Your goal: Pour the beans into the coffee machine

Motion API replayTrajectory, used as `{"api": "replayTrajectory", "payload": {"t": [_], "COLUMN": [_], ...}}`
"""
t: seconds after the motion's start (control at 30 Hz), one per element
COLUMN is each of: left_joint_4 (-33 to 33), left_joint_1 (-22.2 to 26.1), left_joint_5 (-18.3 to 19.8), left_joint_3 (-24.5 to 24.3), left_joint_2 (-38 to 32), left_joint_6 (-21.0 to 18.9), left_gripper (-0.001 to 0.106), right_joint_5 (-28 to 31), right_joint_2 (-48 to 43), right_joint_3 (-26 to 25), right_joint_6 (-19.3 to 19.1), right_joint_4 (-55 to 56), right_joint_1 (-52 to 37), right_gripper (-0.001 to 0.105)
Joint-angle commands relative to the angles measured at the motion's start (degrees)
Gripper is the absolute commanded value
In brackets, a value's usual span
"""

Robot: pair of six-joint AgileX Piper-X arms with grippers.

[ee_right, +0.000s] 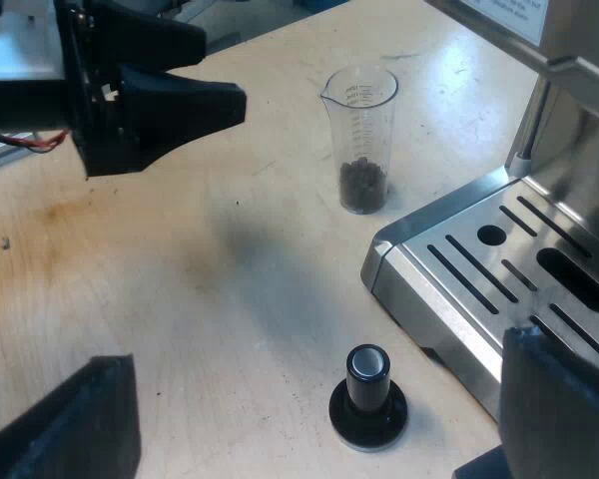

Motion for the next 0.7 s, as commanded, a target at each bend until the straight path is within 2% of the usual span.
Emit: {"api": "replayTrajectory", "payload": {"t": [0.03, 0.33, 0.57, 0.7], "left_joint_4": [-6.36, -22.14, -29.25, -35.54], "left_joint_1": [-0.06, -0.06, -0.06, -0.06], "left_joint_5": [0.05, 0.05, -0.07, -0.07], "left_joint_3": [0.32, 0.32, 0.32, 0.32], "left_joint_2": [4.16, 20.39, 29.47, 35.04], "left_joint_6": [-0.41, -0.07, -0.07, -0.07], "left_gripper": [0.084, 0.084, 0.084, 0.084], "right_joint_5": [-0.02, -0.02, -0.02, -0.02], "right_joint_2": [-0.23, -0.23, -0.23, -0.23], "right_joint_3": [-0.27, -0.27, -0.27, -0.27], "right_joint_6": [-0.23, -0.23, -0.23, -0.23], "right_joint_4": [-0.79, -0.79, -0.79, -0.79], "right_joint_1": [0.13, 0.13, 0.13, 0.13], "right_gripper": [0.078, 0.078, 0.078, 0.078]}}
